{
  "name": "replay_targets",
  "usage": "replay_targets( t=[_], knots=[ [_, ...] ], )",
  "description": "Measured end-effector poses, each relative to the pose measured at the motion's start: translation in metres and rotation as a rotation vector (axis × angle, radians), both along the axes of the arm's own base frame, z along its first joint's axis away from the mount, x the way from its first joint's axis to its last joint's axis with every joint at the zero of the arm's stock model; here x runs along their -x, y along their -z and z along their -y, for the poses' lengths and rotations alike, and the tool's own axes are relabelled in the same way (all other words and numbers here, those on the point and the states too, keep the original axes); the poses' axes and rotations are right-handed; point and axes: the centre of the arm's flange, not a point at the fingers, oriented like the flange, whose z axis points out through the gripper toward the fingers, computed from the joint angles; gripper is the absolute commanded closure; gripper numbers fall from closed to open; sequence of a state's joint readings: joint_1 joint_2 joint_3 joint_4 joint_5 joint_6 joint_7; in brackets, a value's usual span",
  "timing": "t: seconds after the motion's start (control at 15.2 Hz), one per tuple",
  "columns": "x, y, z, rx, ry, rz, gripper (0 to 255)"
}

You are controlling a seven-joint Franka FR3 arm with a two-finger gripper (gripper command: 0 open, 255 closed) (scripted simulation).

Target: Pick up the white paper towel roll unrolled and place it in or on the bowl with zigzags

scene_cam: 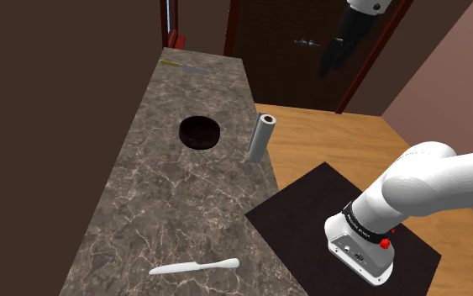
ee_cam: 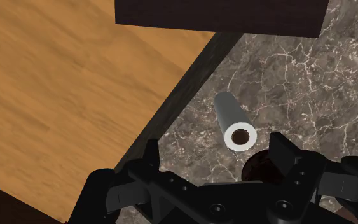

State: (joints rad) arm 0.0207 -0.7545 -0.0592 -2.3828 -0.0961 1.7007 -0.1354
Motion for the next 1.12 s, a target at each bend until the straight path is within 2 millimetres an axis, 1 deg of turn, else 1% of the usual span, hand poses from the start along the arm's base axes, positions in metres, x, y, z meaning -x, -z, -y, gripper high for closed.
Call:
replay_targets(
  t=[0.07, 0.13, 0.2, 0.73, 0.99, 1.06, 1.12],
  knots=[
    [0.000, 0.000, 0.000, 0.000, 0.000, 0.000, 0],
    [-0.001, 0.005, -0.002, 0.000, -0.003, 0.001, 0],
    [-0.005, 0.014, -0.004, 0.000, -0.008, 0.002, 0],
    [-0.036, 0.107, -0.042, -0.001, -0.058, 0.020, 0],
    [-0.050, 0.149, -0.062, -0.001, -0.084, 0.032, 0],
    [-0.057, 0.161, -0.064, -0.001, -0.091, 0.034, 0],
    [-0.058, 0.172, -0.068, -0.001, -0.097, 0.037, 0]
  ],
)
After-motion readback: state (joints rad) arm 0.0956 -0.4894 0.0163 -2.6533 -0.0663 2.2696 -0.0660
